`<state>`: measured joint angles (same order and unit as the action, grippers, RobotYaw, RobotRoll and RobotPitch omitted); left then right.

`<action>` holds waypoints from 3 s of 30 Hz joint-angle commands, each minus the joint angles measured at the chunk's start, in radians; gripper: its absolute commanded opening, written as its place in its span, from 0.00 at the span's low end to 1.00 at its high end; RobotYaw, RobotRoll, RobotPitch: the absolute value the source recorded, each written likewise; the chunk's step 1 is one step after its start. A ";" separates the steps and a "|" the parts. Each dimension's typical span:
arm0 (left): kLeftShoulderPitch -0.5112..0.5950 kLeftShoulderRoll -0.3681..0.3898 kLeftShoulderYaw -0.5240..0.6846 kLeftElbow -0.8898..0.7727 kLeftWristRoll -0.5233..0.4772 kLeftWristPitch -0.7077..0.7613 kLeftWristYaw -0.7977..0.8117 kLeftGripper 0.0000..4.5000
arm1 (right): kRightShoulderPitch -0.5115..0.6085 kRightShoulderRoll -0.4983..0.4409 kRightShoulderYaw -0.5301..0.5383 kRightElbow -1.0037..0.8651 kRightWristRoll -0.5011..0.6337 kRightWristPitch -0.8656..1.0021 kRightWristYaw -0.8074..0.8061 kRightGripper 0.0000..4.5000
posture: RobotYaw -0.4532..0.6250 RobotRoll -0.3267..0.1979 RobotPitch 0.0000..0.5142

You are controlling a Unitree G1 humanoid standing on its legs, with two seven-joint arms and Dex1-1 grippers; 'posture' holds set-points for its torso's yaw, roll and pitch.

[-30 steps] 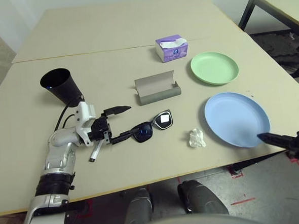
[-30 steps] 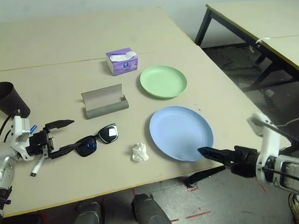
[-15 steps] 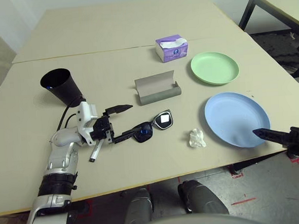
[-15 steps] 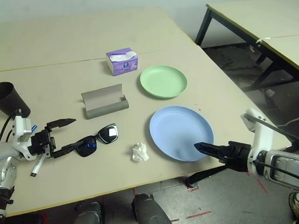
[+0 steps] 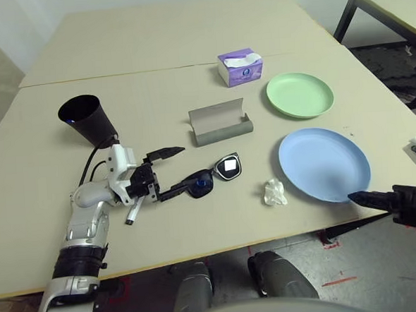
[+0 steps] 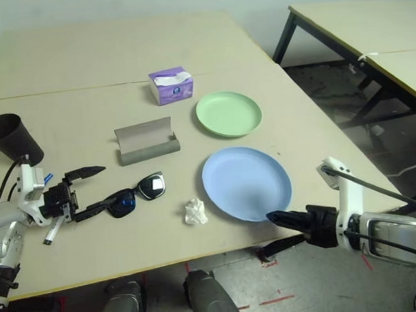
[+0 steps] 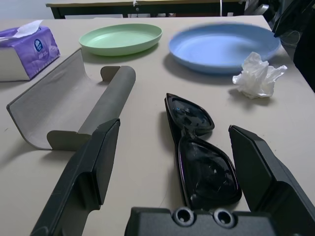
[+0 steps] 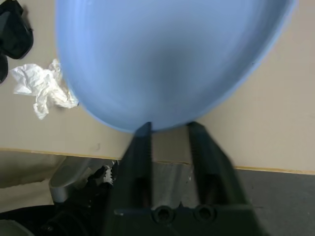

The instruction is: Organize and tidy the items on the table.

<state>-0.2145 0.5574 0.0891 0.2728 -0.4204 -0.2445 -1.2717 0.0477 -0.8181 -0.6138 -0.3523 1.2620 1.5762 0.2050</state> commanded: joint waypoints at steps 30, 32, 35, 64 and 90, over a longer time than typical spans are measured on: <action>0.105 -0.025 -0.060 -0.118 0.022 0.011 0.040 1.00 | -0.221 -0.177 0.230 0.355 0.710 -0.361 -0.554 0.01 | 0.28 0.62 0.24; 0.111 -0.027 -0.062 -0.123 0.022 0.011 0.045 1.00 | -0.251 -0.178 0.250 0.374 0.710 -0.367 -0.563 0.01 | 0.28 0.62 0.24; 0.115 -0.028 -0.061 -0.127 0.020 0.014 0.056 1.00 | -0.309 -0.180 0.277 0.418 0.710 -0.378 -0.588 0.01 | 0.28 0.62 0.24; 0.158 -0.047 -0.050 -0.157 0.028 0.001 0.121 1.00 | -1.289 0.005 0.584 1.518 -0.586 -0.629 0.041 0.01 | 0.35 0.62 0.27; 0.211 -0.053 -0.086 -0.235 0.025 0.032 0.158 1.00 | -1.313 0.104 0.337 1.634 -0.895 -0.829 0.065 0.11 | 0.35 0.62 0.27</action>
<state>-0.0154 0.5036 0.0150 0.0501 -0.3989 -0.2220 -1.1165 -1.2480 -0.7188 -0.2629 1.2695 0.3826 0.7492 0.2682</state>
